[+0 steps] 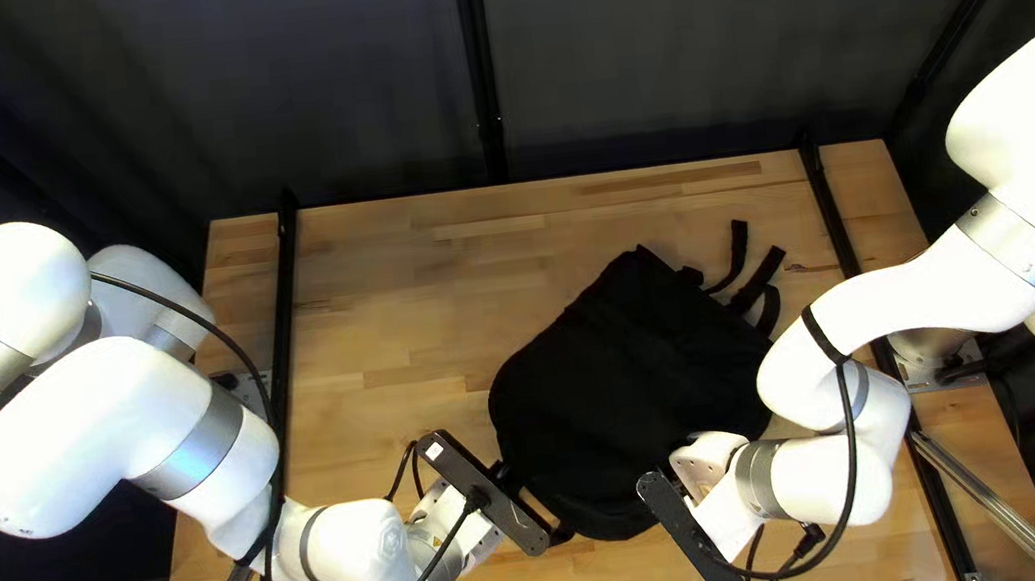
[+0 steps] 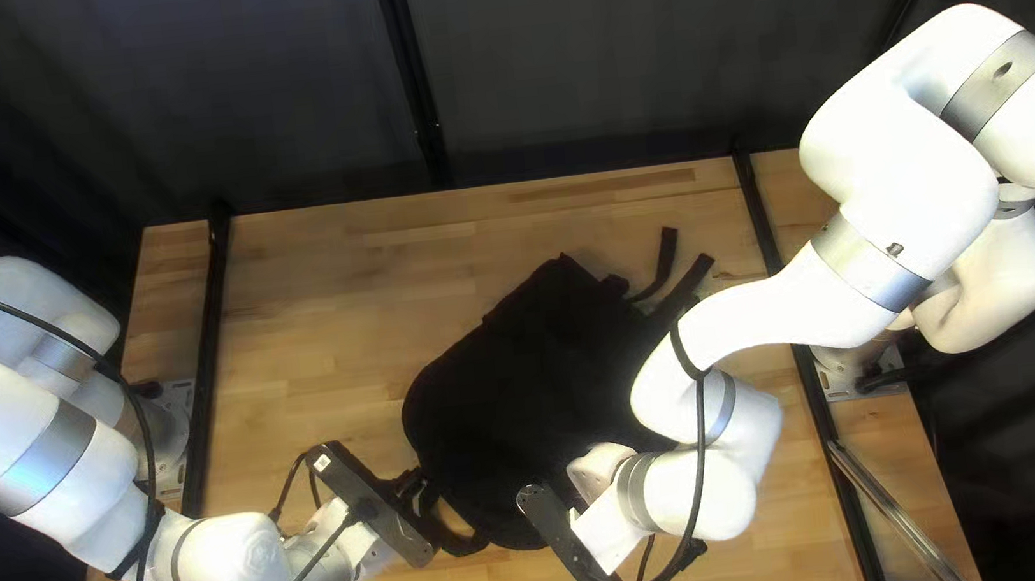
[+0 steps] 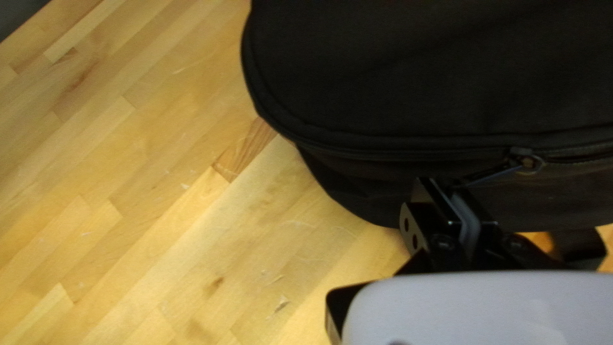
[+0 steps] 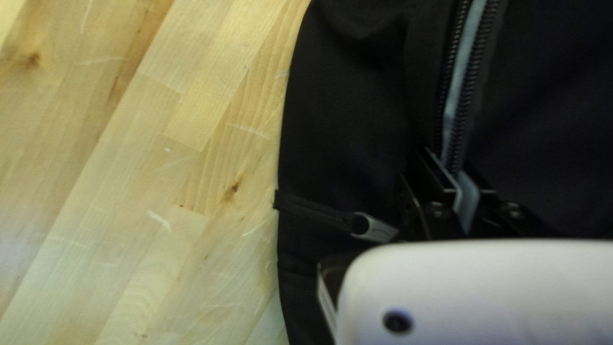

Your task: Remove a lunch box from a kids backpack

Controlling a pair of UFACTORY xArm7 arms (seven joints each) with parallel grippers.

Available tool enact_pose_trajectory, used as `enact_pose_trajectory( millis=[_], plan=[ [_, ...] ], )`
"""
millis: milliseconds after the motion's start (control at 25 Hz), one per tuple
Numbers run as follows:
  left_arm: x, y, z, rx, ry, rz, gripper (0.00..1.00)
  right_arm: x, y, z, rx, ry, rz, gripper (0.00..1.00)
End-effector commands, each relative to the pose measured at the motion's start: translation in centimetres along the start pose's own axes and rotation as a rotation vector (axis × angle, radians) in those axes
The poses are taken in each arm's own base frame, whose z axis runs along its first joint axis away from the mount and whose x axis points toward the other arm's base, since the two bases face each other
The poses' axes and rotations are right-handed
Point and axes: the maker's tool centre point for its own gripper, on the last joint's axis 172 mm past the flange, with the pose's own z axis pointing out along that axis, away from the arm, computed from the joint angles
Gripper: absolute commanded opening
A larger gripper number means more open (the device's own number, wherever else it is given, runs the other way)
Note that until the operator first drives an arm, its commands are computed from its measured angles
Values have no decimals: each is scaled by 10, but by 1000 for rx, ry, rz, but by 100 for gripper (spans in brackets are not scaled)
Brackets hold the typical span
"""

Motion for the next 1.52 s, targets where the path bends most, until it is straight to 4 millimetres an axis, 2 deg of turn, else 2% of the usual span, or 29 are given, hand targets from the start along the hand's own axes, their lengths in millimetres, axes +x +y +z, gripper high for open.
enact_pose_trajectory(
  millis=[40,720,1160,1520],
  plan=[
    [0,-8,5,11,-8,5,0,-1,-2,-1,0,-2,-3,0],
    [-6,-46,30,51,-56,21,0,-7,-9,1,10,3,-9,0],
    [5,-70,46,59,-75,38,0,-7,-15,4,18,10,-15,0],
    [14,-75,68,52,-93,50,0,-3,-18,6,23,16,-21,0]
  ],
)
